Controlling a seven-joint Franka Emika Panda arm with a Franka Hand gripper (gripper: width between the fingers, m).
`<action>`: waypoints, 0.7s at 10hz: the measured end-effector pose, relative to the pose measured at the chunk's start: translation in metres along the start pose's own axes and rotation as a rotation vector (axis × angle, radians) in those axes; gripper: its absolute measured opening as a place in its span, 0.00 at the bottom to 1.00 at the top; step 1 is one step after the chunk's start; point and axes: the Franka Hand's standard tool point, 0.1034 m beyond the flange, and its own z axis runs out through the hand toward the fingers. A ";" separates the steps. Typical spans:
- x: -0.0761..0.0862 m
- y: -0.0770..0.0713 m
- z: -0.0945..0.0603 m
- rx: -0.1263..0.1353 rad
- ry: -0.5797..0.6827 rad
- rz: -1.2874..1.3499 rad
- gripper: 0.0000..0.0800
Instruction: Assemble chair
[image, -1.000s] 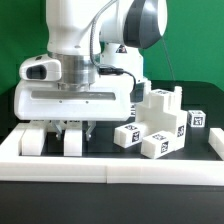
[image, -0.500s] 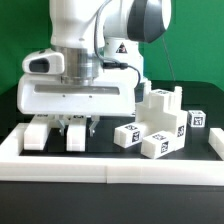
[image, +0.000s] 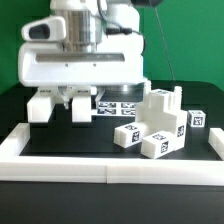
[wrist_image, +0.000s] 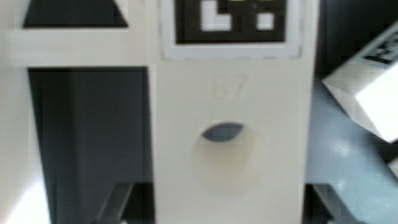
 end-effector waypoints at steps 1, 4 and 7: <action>0.002 0.001 0.002 -0.008 0.010 -0.031 0.36; 0.000 0.001 0.004 -0.006 0.004 -0.026 0.36; -0.004 -0.007 -0.008 0.011 -0.001 0.084 0.36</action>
Offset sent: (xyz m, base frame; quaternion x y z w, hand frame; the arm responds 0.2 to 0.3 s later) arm 0.0000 0.0000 0.0000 0.0000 0.0000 0.0000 1.0000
